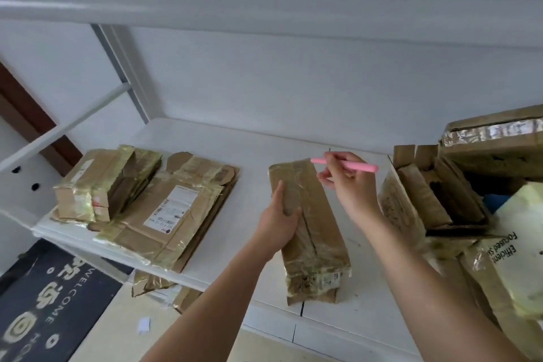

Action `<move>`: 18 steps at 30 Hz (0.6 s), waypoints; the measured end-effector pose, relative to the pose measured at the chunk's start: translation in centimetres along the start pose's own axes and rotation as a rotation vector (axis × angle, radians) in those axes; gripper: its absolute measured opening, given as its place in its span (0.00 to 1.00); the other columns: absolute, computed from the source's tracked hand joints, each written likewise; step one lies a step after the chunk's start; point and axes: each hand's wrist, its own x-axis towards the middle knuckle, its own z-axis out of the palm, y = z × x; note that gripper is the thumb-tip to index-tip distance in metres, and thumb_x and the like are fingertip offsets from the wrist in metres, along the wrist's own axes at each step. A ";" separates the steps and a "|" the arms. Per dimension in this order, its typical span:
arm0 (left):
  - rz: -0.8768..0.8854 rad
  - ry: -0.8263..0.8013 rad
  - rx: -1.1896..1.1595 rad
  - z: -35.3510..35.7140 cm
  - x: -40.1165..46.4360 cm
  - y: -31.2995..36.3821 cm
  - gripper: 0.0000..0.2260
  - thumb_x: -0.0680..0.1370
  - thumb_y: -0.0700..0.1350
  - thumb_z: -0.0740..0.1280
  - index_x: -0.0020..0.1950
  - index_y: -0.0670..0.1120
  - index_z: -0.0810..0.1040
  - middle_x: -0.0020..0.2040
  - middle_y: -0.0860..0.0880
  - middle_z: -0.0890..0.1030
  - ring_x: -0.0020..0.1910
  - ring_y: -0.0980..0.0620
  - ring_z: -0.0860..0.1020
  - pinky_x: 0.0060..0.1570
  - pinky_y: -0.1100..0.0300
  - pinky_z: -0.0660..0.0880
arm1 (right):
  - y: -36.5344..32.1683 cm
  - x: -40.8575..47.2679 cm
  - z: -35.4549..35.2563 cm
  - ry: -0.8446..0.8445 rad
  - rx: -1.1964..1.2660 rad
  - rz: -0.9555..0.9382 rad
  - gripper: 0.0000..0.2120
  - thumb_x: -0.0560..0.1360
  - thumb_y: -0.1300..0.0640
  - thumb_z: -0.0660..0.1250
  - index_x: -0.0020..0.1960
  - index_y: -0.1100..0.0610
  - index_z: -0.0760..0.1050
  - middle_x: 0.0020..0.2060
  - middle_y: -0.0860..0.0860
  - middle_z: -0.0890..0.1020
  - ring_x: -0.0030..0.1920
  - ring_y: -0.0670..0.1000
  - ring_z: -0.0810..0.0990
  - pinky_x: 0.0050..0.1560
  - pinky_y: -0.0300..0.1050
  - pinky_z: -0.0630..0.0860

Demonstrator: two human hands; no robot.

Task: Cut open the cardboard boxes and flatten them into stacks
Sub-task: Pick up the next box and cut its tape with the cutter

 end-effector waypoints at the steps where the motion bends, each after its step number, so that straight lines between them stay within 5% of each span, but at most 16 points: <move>1: 0.009 0.029 0.021 0.0 0.0 -0.1 0.32 0.81 0.47 0.64 0.80 0.57 0.49 0.64 0.51 0.76 0.59 0.50 0.77 0.60 0.54 0.76 | 0.5 0.5 0.7 -0.008 0.032 0.041 0.05 0.80 0.60 0.65 0.48 0.56 0.79 0.35 0.49 0.84 0.39 0.51 0.83 0.53 0.57 0.82; 5: 0.041 0.072 -0.007 -0.1 0.2 -0.8 0.33 0.79 0.48 0.68 0.79 0.56 0.55 0.68 0.50 0.75 0.63 0.51 0.76 0.63 0.53 0.75 | 2.3 1.6 2.5 0.004 0.054 0.101 0.08 0.79 0.61 0.67 0.43 0.53 0.81 0.34 0.48 0.83 0.40 0.50 0.81 0.55 0.57 0.80; 8: 0.037 0.058 -0.077 -0.4 0.4 -1.3 0.33 0.77 0.49 0.70 0.78 0.58 0.57 0.65 0.51 0.77 0.60 0.53 0.78 0.61 0.53 0.76 | 3.1 1.3 2.7 0.012 -0.081 0.030 0.13 0.77 0.64 0.66 0.39 0.48 0.81 0.35 0.46 0.84 0.38 0.49 0.80 0.43 0.50 0.78; 13: -0.054 0.008 -0.250 -0.9 0.8 -1.4 0.29 0.78 0.46 0.68 0.75 0.65 0.62 0.62 0.51 0.78 0.54 0.53 0.80 0.44 0.57 0.82 | 3.9 1.4 2.7 0.001 -0.187 -0.067 0.10 0.76 0.65 0.66 0.41 0.52 0.78 0.41 0.43 0.85 0.39 0.43 0.82 0.36 0.35 0.74; 18: -0.048 0.007 -0.228 -0.4 1.2 -1.3 0.29 0.78 0.47 0.69 0.75 0.65 0.62 0.61 0.51 0.78 0.56 0.52 0.80 0.47 0.54 0.82 | 4.8 2.0 2.1 -0.052 -0.319 -0.152 0.03 0.77 0.66 0.66 0.46 0.61 0.78 0.46 0.44 0.84 0.41 0.44 0.82 0.38 0.34 0.75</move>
